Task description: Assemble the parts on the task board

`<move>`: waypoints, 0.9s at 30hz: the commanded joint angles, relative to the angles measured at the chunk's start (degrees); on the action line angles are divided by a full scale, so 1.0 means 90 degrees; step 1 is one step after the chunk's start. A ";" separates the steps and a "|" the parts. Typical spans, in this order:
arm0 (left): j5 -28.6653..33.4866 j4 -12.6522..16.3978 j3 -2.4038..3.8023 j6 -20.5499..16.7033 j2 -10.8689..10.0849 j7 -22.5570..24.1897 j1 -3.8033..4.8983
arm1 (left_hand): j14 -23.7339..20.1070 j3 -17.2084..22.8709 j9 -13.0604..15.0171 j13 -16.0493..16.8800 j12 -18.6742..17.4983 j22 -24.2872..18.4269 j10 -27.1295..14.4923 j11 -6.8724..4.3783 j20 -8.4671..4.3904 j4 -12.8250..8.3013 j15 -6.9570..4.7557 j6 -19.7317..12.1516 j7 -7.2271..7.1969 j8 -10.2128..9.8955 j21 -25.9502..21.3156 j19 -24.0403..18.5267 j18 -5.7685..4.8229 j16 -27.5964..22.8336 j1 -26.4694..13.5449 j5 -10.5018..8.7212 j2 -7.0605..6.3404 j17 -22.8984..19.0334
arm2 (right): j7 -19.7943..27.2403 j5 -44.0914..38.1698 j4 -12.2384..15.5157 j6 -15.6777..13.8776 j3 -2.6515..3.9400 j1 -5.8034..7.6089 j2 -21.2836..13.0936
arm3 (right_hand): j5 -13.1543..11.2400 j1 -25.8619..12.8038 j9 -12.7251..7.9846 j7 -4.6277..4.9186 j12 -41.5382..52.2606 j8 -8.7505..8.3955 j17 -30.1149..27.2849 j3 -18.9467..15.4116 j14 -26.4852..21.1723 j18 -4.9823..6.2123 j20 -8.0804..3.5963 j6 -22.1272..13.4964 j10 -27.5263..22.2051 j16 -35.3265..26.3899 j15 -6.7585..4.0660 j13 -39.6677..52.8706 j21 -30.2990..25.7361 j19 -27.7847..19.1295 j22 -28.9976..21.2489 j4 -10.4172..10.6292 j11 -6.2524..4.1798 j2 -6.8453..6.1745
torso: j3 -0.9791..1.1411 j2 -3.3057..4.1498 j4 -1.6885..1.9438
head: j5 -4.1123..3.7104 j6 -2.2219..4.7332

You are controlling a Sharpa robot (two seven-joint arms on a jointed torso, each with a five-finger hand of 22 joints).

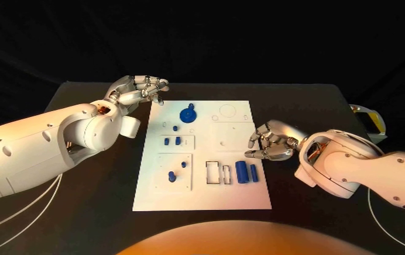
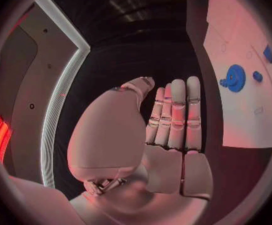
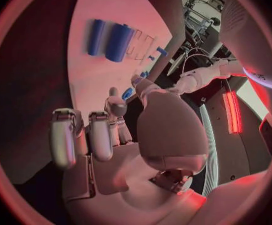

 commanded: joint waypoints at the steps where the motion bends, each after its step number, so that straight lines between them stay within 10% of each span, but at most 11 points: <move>1: -0.0043 0.0026 -0.0003 0.0114 0.0014 0.0053 -0.0002 | -0.0044 -0.0028 -0.0002 0.0008 0.0031 -0.0009 -0.0036 -0.0009 0.0034 0.0018 0.0016 -0.0027 -0.0021 -0.0029 -0.0030 -0.0018 0.0077 -0.0018 -0.0080 -0.0026 -0.0022 -0.0009 | -0.0727 -0.0483 0.0104 0.0161 -0.0010 -0.0079 -0.0025 | 0.0147 -0.0118 0.0098 -0.0007 0.0117 0.0082 0.0028 -0.0190 0.0352 -0.0080 -0.0020 -0.0068 0.0048 0.0034 -0.0036 0.0162 0.0037 0.0359 0.1409 0.0183 0.0003 0.0000 | 0.0002 0.0008 0.0004 | -0.0042 0.0004; 27: -0.0045 0.0040 -0.0015 0.0118 0.0006 0.0040 -0.0005 | -0.0046 -0.0047 -0.0002 0.0008 0.0035 -0.0020 -0.0048 -0.0006 0.0036 0.0031 0.0016 -0.0029 -0.0013 -0.0028 -0.0047 -0.0015 0.0078 -0.0013 -0.0090 -0.0025 -0.0037 -0.0011 | -0.1201 -0.1050 0.0259 0.0142 -0.0047 -0.0512 0.0305 | 0.0060 0.0037 0.0355 -0.0067 0.0254 0.0290 0.0088 -0.0750 0.0361 -0.0102 -0.0048 -0.0035 0.0149 0.0058 -0.0067 0.0462 0.0125 0.0405 0.1460 0.0651 -0.0040 0.0048 | 0.0004 0.0012 0.0006 | 0.0010 0.0022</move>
